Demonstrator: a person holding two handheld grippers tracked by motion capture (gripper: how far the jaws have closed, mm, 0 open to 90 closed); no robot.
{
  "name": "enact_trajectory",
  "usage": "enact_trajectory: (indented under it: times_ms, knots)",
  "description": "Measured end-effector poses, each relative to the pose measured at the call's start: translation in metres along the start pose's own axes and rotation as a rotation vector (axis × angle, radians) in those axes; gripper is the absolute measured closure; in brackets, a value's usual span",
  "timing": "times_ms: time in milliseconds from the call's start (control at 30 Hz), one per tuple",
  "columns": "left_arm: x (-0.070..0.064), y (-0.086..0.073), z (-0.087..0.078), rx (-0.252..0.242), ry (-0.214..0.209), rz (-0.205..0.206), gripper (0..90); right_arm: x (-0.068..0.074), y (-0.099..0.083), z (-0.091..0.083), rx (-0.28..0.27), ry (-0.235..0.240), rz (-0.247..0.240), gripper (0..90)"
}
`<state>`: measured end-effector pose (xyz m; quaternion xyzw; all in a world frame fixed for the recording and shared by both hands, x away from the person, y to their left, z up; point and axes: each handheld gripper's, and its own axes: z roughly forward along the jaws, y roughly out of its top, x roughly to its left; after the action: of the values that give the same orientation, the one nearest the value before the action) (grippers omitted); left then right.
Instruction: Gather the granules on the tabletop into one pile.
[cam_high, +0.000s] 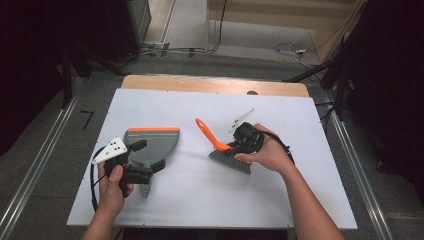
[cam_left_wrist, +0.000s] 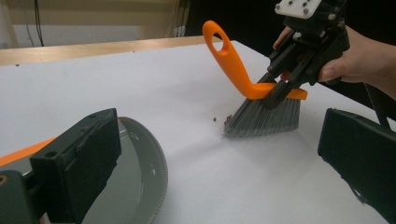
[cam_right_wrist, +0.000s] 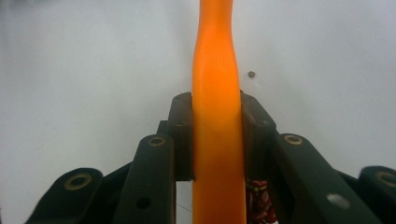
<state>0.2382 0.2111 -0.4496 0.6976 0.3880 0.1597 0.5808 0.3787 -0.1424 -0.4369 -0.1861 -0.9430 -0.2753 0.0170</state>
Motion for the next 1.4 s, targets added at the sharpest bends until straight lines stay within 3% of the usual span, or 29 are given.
enact_trajectory:
  times_ms: [133, 233, 367, 433, 533, 600, 633, 667, 733, 933, 1133, 1400]
  knots:
    - [0.000, 0.000, 0.000, 0.000, 0.000, -0.001, 0.0, 0.002, 0.002, -0.009, -0.024, 0.012, -0.001, 68.7]
    - [0.000, 0.000, 0.001, 0.000, 0.000, 0.000, 0.0, 0.003, 0.005, -0.016, -0.051, 0.016, 0.038, 68.7]
    - [0.000, 0.000, 0.001, 0.001, -0.002, 0.000, 0.0, 0.009, 0.014, -0.016, -0.088, 0.015, 0.162, 68.7]
    - [0.000, 0.000, 0.001, 0.003, -0.001, 0.001, 0.0, 0.015, 0.018, -0.007, -0.111, 0.029, 0.247, 68.8]
    - [-0.001, 0.000, 0.001, 0.005, -0.002, 0.001, 0.0, 0.022, 0.024, 0.015, -0.090, 0.056, 0.347, 68.7]
    - [-0.001, 0.000, 0.001, 0.003, -0.004, 0.001, 0.0, 0.021, 0.025, 0.028, -0.070, 0.059, 0.401, 68.8]
    - [-0.001, 0.000, 0.000, 0.003, -0.005, 0.000, 0.0, 0.019, 0.025, 0.031, -0.058, 0.037, 0.419, 68.8]
    - [-0.001, 0.000, 0.000, 0.003, -0.005, 0.000, 0.0, 0.015, 0.024, 0.033, -0.048, 0.015, 0.433, 68.8]
    - [-0.001, 0.000, 0.000, 0.000, -0.006, 0.000, 0.0, 0.007, 0.020, 0.032, -0.054, 0.024, 0.471, 68.8]
    - [0.001, 0.000, 0.000, -0.001, -0.005, -0.001, 0.0, -0.007, 0.007, 0.015, -0.056, -0.035, 0.480, 68.8]
    - [0.000, 0.001, -0.002, -0.016, 0.002, -0.002, 0.0, -0.004, -0.009, -0.007, -0.181, 0.008, 0.454, 68.7]
    - [-0.001, 0.001, 0.000, -0.010, 0.002, 0.004, 0.0, 0.007, -0.034, -0.038, -0.298, -0.032, 0.415, 68.7]
